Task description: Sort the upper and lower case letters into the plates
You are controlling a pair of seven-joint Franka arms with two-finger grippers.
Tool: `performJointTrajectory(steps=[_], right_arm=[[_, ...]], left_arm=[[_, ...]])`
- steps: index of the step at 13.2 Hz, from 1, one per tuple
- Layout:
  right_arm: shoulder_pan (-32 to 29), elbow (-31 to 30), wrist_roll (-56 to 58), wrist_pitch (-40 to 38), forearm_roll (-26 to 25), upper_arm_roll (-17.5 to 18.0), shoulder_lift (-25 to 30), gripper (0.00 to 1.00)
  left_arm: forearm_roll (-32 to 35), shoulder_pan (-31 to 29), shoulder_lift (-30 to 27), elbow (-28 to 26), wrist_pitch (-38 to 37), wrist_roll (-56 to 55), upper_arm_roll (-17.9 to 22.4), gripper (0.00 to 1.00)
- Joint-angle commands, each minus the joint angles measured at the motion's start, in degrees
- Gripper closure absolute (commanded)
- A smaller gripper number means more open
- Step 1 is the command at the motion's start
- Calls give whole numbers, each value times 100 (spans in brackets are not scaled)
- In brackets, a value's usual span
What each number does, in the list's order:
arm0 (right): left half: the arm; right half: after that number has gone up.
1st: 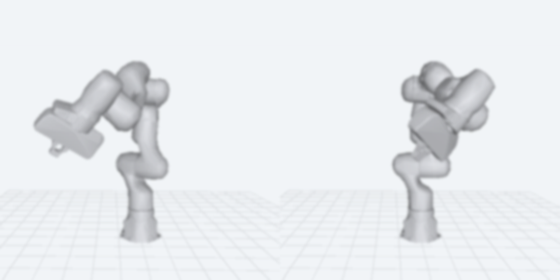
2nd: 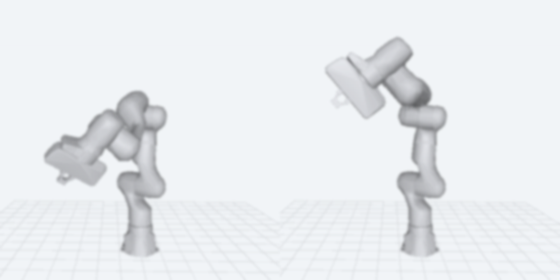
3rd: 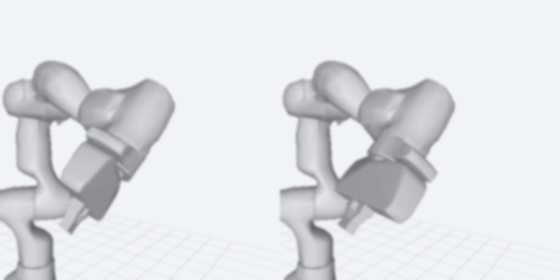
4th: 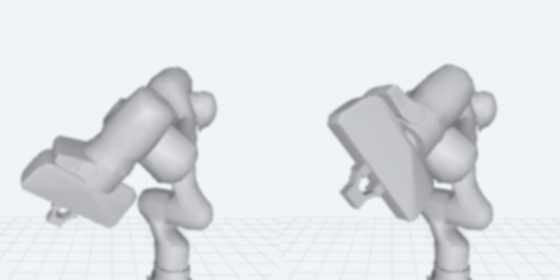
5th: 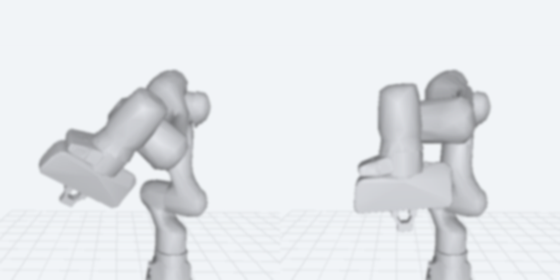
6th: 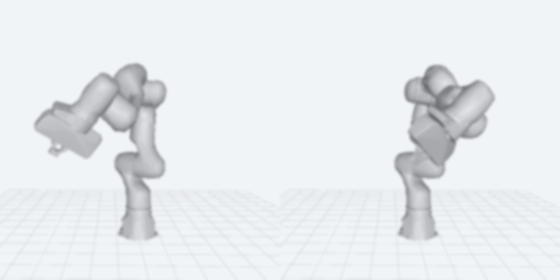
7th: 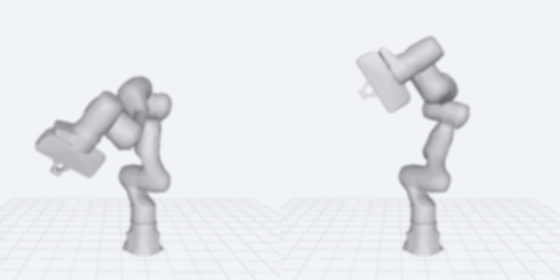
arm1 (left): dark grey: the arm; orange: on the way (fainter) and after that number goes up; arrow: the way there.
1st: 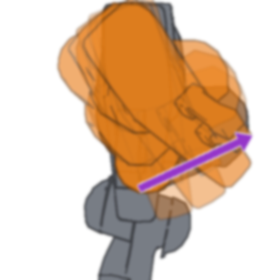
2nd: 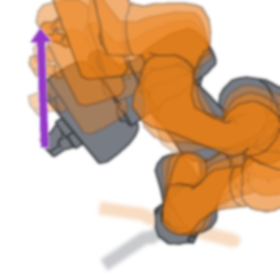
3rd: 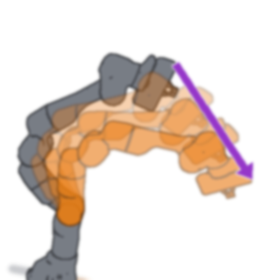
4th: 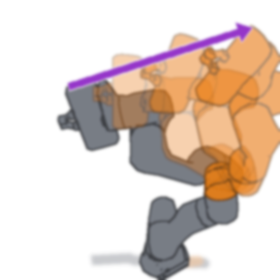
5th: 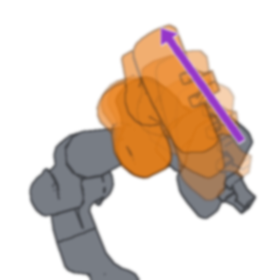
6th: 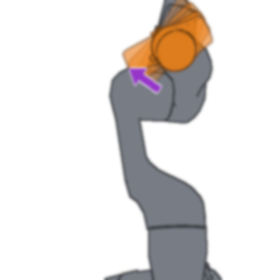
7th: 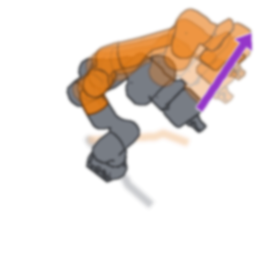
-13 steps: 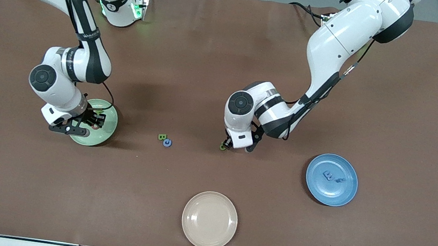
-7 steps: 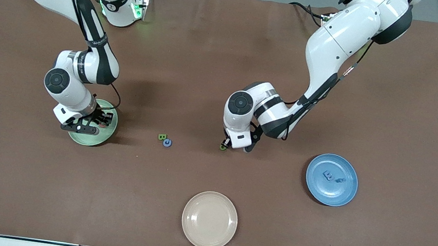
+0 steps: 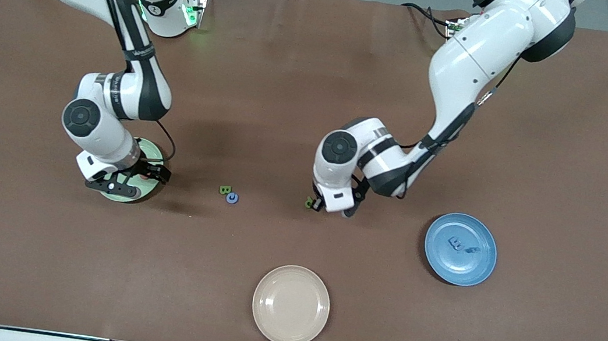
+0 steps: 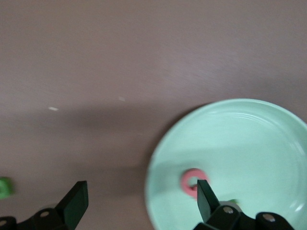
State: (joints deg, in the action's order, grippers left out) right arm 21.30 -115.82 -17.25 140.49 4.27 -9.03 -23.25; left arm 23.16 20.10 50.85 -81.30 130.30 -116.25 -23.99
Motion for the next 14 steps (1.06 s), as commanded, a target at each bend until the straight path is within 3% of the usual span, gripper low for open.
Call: performJointTrajectory(steps=[1,4,8,10,11,12,13,14], right_arm=[[583,497,-1188,-66,4,-20,-363,0],[875,972,-1762,22,-5,-20,-943,0],[1069,1097,-2045,188,-102,-46,-1243,0],[1069,1097,-2045,277,-119,-47,-1331,0],[1095,1071,-2054,399,-119,-47,-1375,0],[1121,1062,-2089,478,-119,-55,-1419,0],[1139,1070,-2115,497,-119,-64,-1454,0],[1139,1070,-2116,497,-145,-73,-1463,0]], left_arm=[[-57,-917,-522,-123,-493,941,-342,100],[-31,-1700,-708,-149,-1075,2646,-396,100],[31,-2720,-708,-430,-1094,4406,-387,99],[100,-3002,-690,-501,-1085,4777,-369,93],[292,-3117,-655,-510,-1085,4848,-369,65],[512,-3179,-629,-527,-1085,4901,-369,27],[644,-3179,-664,-597,-1094,4901,-369,1],[646,-3188,-725,-632,-1111,4884,-387,0]])
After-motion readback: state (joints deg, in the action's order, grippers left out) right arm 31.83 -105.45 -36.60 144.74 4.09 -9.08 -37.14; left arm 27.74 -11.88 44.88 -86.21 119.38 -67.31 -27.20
